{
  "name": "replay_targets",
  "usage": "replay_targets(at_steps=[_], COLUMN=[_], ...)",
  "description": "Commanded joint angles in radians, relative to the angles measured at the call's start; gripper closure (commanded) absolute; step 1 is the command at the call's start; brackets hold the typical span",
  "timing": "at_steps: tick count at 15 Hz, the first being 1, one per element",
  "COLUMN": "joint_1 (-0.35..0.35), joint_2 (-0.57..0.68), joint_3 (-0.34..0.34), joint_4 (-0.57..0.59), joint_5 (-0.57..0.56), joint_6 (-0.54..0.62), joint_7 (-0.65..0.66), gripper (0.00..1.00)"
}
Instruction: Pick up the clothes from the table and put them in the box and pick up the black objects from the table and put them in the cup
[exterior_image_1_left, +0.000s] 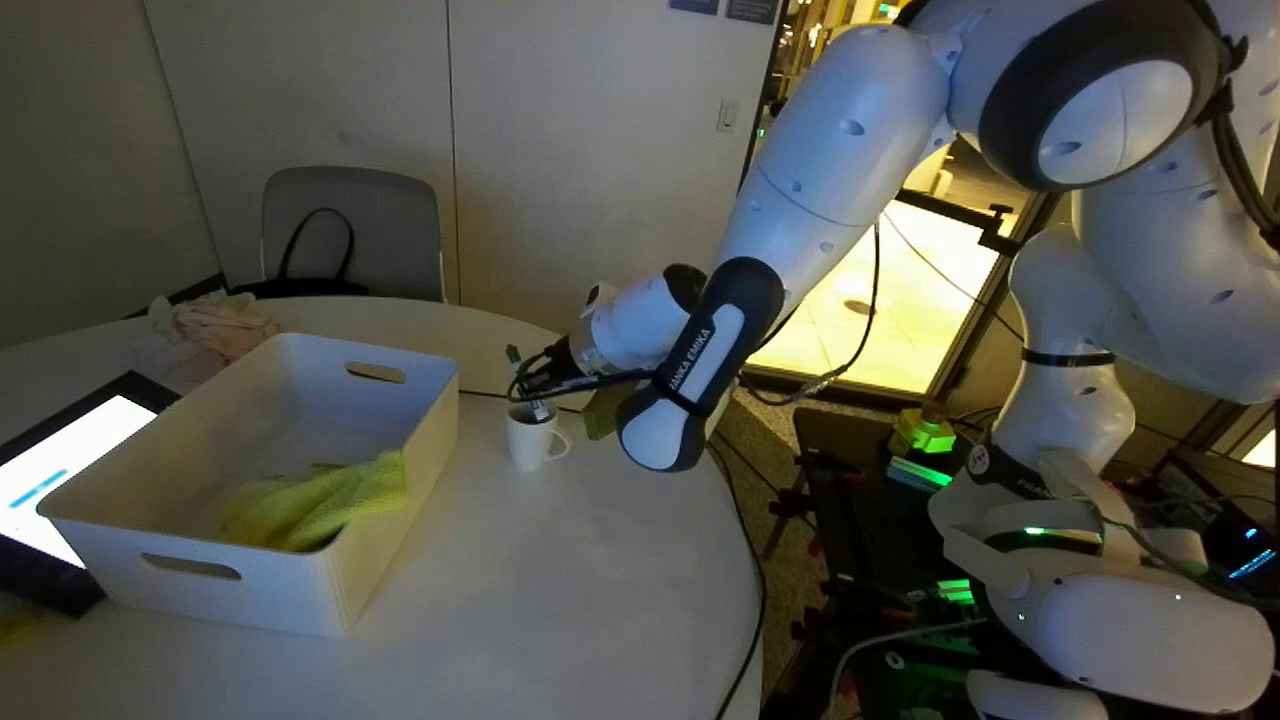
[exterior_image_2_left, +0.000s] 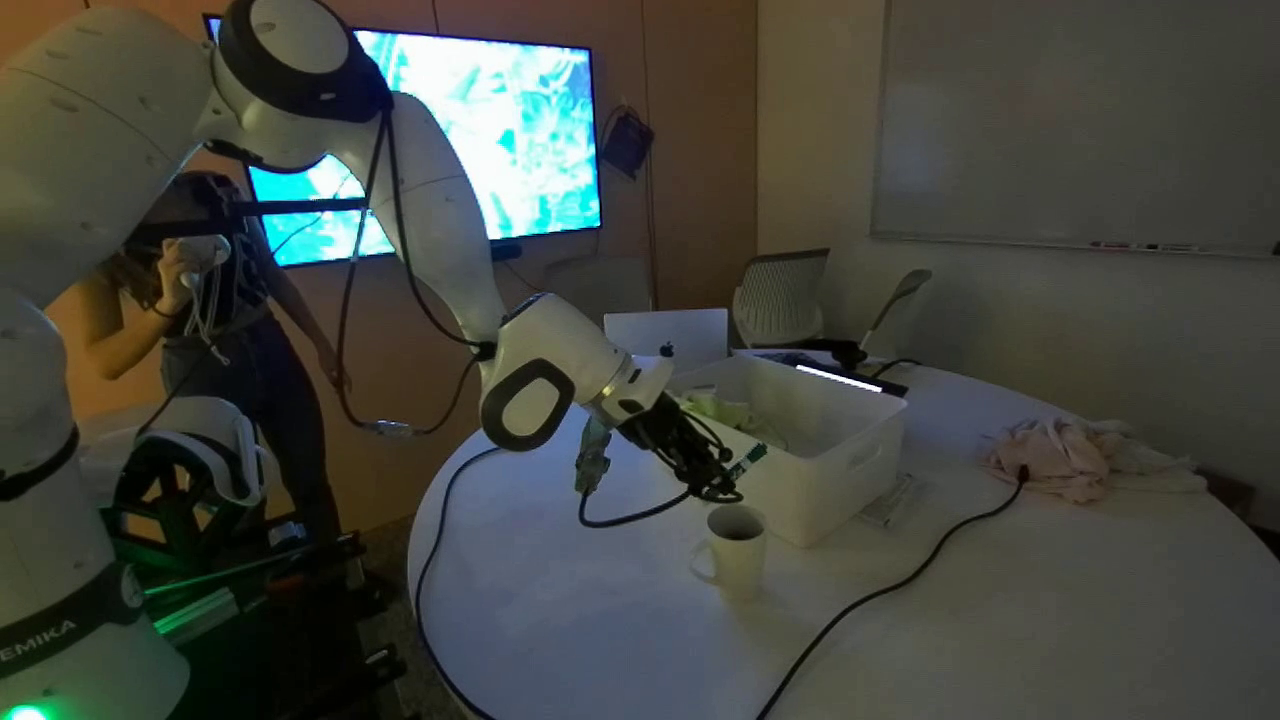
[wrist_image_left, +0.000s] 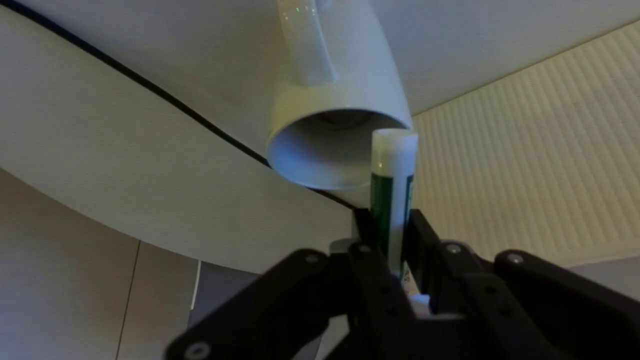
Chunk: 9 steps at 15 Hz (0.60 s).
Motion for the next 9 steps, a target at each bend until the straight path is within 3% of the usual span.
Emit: replay_targets(at_steps=[1, 9], joint_1=[0.103, 0.205], joint_2=[0.108, 0.214], joint_3=[-0.069, -0.121], joint_4=[0.048, 0.09], joint_5=[0.126, 0.32], joint_6=[0.074, 0.098], joint_7=[0.007, 0.0], gripper=[0.95, 0.95])
